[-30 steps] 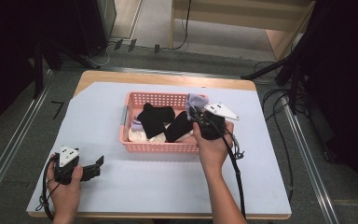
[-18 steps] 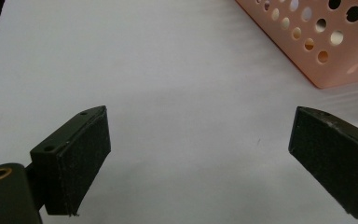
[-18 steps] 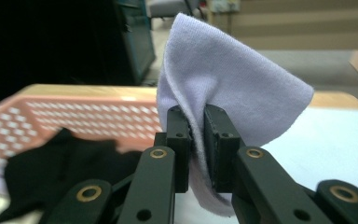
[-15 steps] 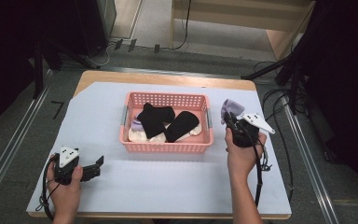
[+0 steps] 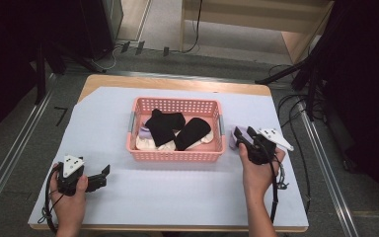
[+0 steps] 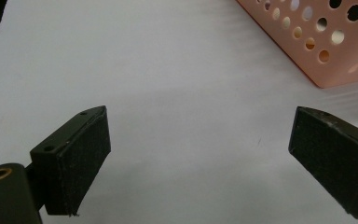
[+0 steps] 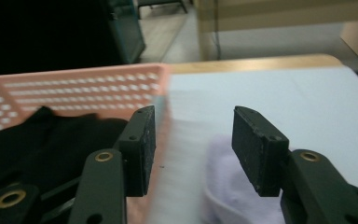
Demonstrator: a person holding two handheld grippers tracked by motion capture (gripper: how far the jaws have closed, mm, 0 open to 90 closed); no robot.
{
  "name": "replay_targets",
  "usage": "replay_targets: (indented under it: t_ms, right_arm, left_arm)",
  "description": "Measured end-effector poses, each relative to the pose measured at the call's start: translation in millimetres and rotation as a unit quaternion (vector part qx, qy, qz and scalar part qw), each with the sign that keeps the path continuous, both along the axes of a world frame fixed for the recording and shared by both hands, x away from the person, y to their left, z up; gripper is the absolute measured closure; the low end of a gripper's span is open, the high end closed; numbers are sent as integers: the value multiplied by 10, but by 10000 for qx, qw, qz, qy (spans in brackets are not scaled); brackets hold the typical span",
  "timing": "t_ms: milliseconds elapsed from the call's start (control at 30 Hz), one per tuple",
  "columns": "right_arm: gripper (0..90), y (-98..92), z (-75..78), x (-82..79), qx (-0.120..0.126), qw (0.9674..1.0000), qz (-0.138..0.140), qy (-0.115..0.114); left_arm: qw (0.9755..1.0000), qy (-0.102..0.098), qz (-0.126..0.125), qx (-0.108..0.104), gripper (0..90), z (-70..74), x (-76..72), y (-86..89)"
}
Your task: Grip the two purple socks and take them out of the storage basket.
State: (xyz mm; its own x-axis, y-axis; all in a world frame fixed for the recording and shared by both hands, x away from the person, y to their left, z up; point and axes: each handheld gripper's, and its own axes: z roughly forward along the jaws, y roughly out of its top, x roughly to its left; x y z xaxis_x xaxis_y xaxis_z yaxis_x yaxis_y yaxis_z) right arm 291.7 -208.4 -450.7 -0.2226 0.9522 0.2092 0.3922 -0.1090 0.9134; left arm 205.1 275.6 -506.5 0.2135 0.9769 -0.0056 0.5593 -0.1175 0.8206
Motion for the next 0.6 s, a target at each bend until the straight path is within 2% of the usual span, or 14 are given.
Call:
replay_targets:
  t_ms: [33, 67, 100, 200, 233, 267, 300, 367, 400, 433, 500, 567, 600]
  right_arm:
    - [498, 0, 0, 0, 0, 10000, 0, 0]
    - [502, 196, 77, 13, -121, 9996, 247, -49]
    - [506, 303, 106, 23, -123, 9991, 393, -48]
    - [522, 626, 152, 48, -196, 9972, 723, -51]
    - [522, 626, 152, 48, -196, 9972, 723, -51]
    - [538, 825, 157, 73, -182, 9953, 946, -49]
    - [551, 918, 156, 84, -198, 9946, 1022, -6]
    - [572, 1094, 140, 117, -177, 9922, 1231, 60]
    - [572, 1094, 140, 117, -177, 9922, 1231, 60]
    - [598, 1260, 120, 151, -177, 9900, 1392, 126]
    - [615, 1415, 108, 189, -239, 9875, 1546, 189]
    - [624, 1488, 104, 208, -247, 9865, 1607, 208]
    - [644, 1632, 108, 239, -292, 9837, 1754, 274]
  left_arm:
    - [10000, 0, 0, 0, 61, 0, 0, 0]
    - [10000, 6, 0, 9, 61, 0, 1, -1]
    - [10000, 5, 0, 8, 61, 0, 2, 0]
    - [10000, 6, -10, 2, 61, -1, 2, -2]
    - [10000, 6, -10, 2, 61, -1, 2, -2]
    - [10000, -4, 6, -6, 61, -1, 2, -3]
    - [10000, 8, -10, -1, 61, 0, 2, 0]
    - [10000, 0, -22, 0, 61, -1, 4, 4]
    - [10000, 0, -22, 0, 61, -1, 4, 4]
    - [10000, -2, -29, -8, 61, -1, 4, 5]
    - [10000, 12, -27, -26, 61, 0, 3, 7]
    - [10000, 24, -22, -29, 61, 2, 3, 9]
    - [10000, 29, -20, -36, 61, 1, 5, 10]
